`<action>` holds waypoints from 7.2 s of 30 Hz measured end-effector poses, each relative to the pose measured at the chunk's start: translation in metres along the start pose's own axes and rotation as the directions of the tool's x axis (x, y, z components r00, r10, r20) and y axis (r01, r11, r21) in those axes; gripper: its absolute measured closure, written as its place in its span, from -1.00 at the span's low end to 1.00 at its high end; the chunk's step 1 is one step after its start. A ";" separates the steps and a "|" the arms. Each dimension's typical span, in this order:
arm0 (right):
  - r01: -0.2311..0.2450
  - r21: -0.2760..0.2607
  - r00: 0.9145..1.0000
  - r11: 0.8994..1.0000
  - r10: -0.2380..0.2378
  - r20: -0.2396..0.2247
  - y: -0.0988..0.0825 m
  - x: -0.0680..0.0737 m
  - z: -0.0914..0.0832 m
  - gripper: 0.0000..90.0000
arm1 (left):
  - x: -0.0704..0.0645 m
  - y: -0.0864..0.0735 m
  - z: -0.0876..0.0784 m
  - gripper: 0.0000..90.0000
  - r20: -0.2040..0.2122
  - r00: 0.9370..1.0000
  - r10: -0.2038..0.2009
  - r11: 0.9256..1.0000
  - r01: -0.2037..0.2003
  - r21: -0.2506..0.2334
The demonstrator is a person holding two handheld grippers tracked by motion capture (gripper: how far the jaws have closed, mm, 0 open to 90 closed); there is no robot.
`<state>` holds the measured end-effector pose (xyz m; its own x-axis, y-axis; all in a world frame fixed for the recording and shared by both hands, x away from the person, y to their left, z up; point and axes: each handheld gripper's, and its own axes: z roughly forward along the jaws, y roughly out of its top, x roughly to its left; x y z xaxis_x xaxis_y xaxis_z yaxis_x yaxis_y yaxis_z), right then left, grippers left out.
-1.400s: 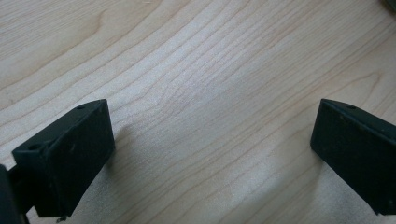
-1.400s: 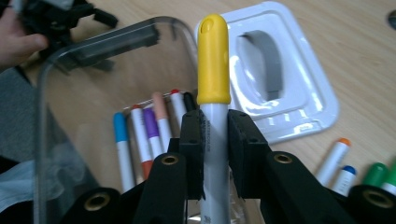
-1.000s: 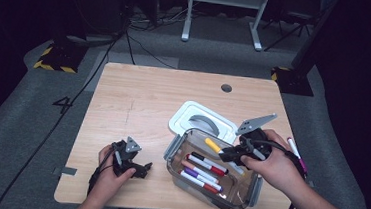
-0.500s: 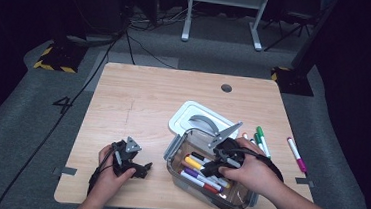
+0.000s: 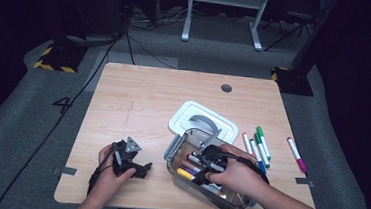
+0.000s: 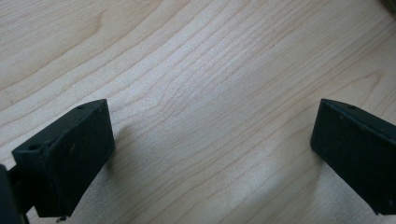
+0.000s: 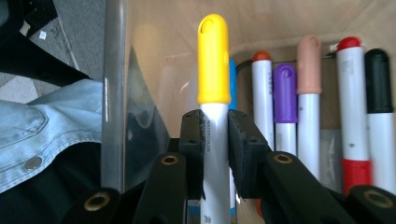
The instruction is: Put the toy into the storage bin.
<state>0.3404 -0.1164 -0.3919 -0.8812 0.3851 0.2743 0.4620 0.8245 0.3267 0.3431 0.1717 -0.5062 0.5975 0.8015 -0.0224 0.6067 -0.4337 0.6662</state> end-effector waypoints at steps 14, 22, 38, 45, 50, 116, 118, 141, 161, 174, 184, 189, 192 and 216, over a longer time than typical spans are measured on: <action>-0.029 0.073 0.999 0.997 0.031 -0.022 -0.002 -0.009 0.026 0.71 | 0.000 0.000 0.000 -1.00 0.000 1.000 0.003 1.000 -0.003 0.003; -0.043 0.092 0.999 0.995 0.045 -0.025 -0.003 -0.016 0.038 0.71 | 0.000 0.000 0.000 -1.00 0.000 1.000 0.003 1.000 -0.003 0.003; -0.010 -0.167 0.988 0.986 0.036 0.150 -0.010 -0.032 -0.013 0.21 | 0.000 0.000 0.000 -1.00 0.000 1.000 0.003 1.000 -0.003 0.003; -0.038 -0.303 0.966 0.952 0.113 0.234 -0.026 -0.044 -0.060 0.21 | 0.000 0.000 0.000 -1.00 0.000 1.000 0.003 1.000 -0.003 0.003; -0.068 -0.380 0.947 0.922 0.179 0.266 -0.038 -0.054 -0.084 0.17 | 0.000 0.000 0.000 -1.00 0.000 1.000 0.003 1.000 -0.003 0.002; -0.493 -0.456 0.687 0.741 0.653 0.320 -0.154 -0.204 -0.091 0.72 | 0.002 -0.006 -0.006 -0.99 -0.003 1.000 0.002 1.000 -0.002 0.005; -0.473 -0.463 0.701 0.750 0.638 0.317 -0.150 -0.196 -0.099 0.72 | 0.003 -0.006 -0.006 -0.99 -0.004 1.000 0.007 1.000 -0.007 0.006; -0.262 -0.436 0.880 0.861 0.399 0.259 -0.085 -0.094 -0.143 0.72 | 0.004 -0.004 -0.003 -1.00 0.000 1.000 -0.001 1.000 0.001 0.001; -0.072 -0.261 0.979 0.963 0.117 0.164 -0.040 -0.014 -0.099 0.72 | 0.004 -0.004 -0.004 -1.00 -0.004 1.000 0.002 1.000 -0.002 0.003; -0.031 -0.136 0.995 0.990 0.044 0.094 -0.026 0.002 -0.060 0.72 | 0.004 -0.004 -0.004 -1.00 -0.002 1.000 -0.003 1.000 0.003 0.002; -0.015 -0.040 0.999 0.999 0.017 0.038 -0.013 0.004 -0.025 0.72 | 0.004 -0.004 -0.004 -1.00 -0.003 1.000 0.002 1.000 -0.002 0.003; -0.030 0.003 0.999 1.000 0.030 0.012 -0.009 0.001 -0.012 0.71 | 0.004 -0.004 -0.004 -1.00 -0.002 1.000 -0.001 1.000 0.001 0.003; -0.029 0.033 1.000 0.999 0.029 0.004 -0.007 -0.002 -0.003 0.71 | 0.004 -0.004 -0.004 -1.00 -0.002 1.000 -0.003 1.000 0.003 0.002; -0.062 0.038 0.998 0.997 0.063 -0.015 -0.008 -0.017 0.026 0.38 | 0.004 -0.004 -0.004 -1.00 -0.002 1.000 -0.003 1.000 0.003 0.002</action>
<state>0.3486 -0.1188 -0.4223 -0.8488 0.4297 0.3082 0.5117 0.8143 0.2740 0.3409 0.1778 -0.5063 0.5948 0.8036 -0.0227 0.6094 -0.4323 0.6646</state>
